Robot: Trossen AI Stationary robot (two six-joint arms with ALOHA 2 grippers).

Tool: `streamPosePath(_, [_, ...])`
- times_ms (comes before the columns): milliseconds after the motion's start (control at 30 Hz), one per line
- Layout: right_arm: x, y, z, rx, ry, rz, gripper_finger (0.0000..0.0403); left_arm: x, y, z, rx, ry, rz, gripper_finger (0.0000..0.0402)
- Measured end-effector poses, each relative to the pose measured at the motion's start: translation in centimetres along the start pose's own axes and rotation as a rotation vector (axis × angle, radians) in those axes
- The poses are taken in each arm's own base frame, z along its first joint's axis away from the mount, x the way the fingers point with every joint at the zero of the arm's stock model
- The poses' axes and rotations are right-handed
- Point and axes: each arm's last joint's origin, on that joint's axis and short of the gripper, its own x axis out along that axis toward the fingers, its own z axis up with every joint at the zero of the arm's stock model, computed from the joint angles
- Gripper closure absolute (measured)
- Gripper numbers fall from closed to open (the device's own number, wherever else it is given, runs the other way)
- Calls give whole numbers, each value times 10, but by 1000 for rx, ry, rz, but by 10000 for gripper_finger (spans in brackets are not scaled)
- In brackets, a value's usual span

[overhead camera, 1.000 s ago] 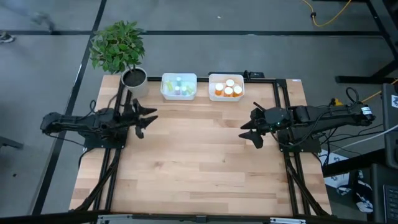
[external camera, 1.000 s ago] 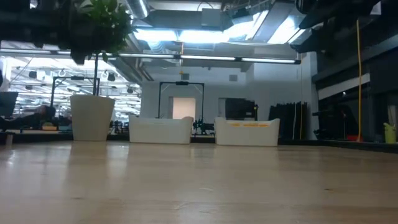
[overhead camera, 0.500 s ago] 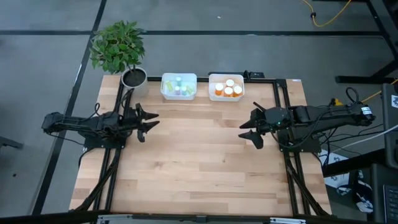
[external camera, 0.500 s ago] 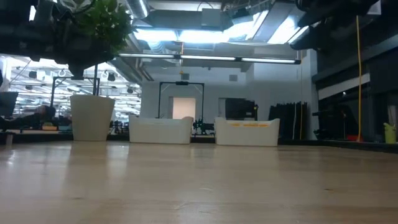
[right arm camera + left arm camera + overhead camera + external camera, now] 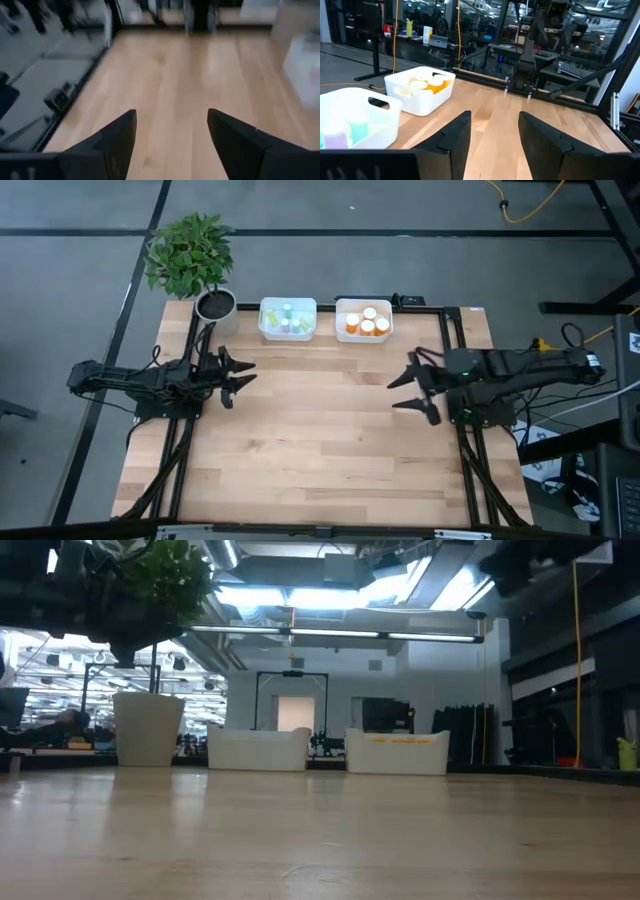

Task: Pick and place medicine bottles into bin by pill shape (circle, oval)
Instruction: Return to Home Position

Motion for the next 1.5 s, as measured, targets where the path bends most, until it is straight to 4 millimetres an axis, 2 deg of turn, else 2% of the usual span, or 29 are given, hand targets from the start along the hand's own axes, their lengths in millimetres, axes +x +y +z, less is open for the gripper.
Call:
streamPosePath(67, [-9,2,-13,-49,-67,19,156,0,0,0,0,0,0,244])
streamPosePath(167, [-17,3,-43,-109,-121,50,156,0,0,0,0,0,1,244])
streamPosePath(267, [-23,3,-66,-95,-188,59,156,0,0,0,0,0,0,244])
streamPosePath(467, [-31,3,-93,-78,-299,136,156,0,0,0,0,0,0,244])
streamPosePath(567, [-34,5,-102,-113,-333,206,156,0,0,0,0,0,0,244])
streamPosePath(733, [-32,4,-119,-167,-361,214,156,0,0,0,0,0,0,244])
streamPosePath(1133, [-16,1,-138,-138,-309,208,156,0,0,0,0,-1,1,244])
streamPosePath(1300, [-17,2,-137,-20,-304,227,156,0,0,0,0,-1,0,244])
streamPosePath(1500, [-16,2,-137,-1,-298,230,156,0,0,0,0,-1,0,244])
